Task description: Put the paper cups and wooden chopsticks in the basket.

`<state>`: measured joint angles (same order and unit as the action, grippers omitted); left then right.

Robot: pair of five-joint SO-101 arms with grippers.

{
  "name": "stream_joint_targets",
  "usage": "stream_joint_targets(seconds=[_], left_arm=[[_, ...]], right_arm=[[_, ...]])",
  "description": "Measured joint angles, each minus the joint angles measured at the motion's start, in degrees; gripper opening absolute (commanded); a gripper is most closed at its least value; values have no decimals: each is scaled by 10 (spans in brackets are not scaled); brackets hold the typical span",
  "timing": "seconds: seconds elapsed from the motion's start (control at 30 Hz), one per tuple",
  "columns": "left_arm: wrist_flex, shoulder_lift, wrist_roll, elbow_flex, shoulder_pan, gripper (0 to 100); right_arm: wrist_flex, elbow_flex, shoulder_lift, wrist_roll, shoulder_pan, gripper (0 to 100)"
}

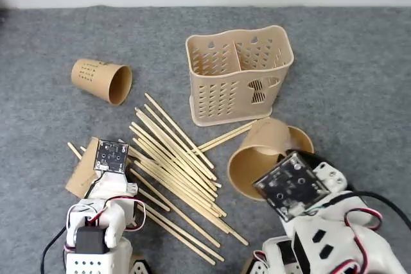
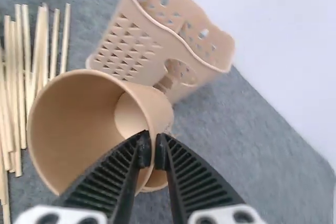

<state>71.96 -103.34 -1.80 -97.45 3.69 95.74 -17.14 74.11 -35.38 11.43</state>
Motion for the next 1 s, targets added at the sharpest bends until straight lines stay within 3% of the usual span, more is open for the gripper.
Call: stream_joint_targets(seconds=[0.33, 0.6, 0.8, 1.0], left_arm=[[0, 0, 0, 0, 0, 14], [0, 0, 0, 0, 0, 14], [0, 0, 0, 0, 0, 14], [0, 0, 0, 0, 0, 14]], right_arm=[[4, -43, 1, 3, -86, 9], [-12, -127, 0, 43, -91, 17], [-44, -135, 0, 91, -95, 189], [-76, -140, 0, 113, -97, 188]])
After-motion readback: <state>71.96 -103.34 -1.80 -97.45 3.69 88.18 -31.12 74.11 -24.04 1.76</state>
